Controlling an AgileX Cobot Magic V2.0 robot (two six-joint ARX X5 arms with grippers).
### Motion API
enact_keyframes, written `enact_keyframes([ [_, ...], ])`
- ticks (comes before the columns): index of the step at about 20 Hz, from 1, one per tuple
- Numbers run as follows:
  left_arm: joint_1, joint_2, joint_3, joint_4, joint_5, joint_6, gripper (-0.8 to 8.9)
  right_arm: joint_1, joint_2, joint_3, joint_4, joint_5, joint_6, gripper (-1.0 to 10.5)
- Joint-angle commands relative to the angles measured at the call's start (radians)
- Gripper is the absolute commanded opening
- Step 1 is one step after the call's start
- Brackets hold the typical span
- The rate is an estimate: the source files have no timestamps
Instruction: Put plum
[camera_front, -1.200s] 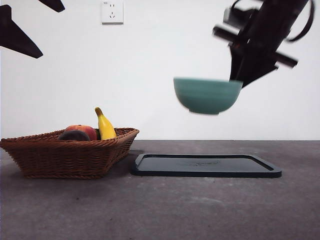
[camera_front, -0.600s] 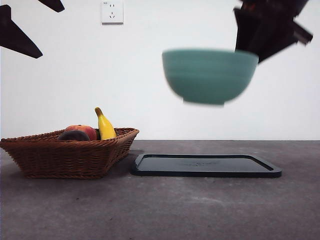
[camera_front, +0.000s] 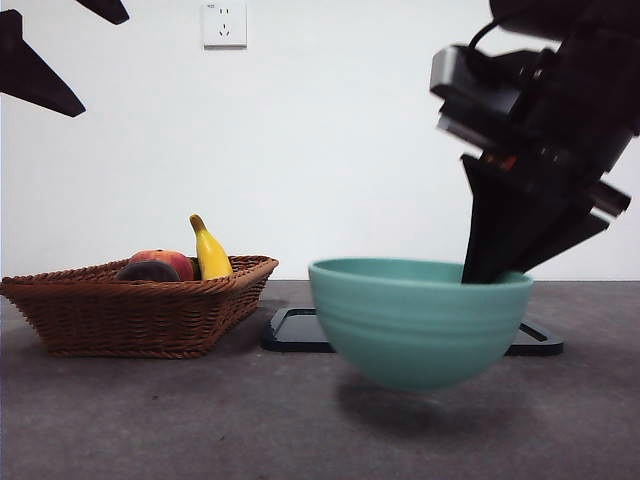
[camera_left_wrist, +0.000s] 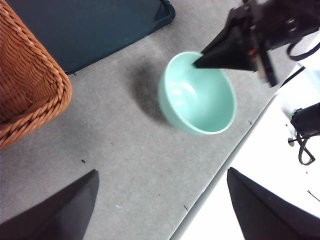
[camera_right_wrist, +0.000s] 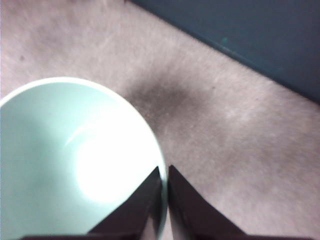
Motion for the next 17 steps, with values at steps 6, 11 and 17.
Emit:
enact_keyframes([
  [6,-0.005,0.005,0.023,0.002,0.006,0.016,4.05,0.03,0.099,0.001,0.051,0.026,0.01,0.1],
  [11,-0.005,0.005,0.023,0.002,0.006,0.016,4.05,0.037,0.101,0.001,0.055,0.031,0.011,0.2],
  [17,-0.005,0.005,0.023,0.002,0.006,0.017,4.05,0.042,0.092,0.006,0.055,0.05,0.028,2.0],
])
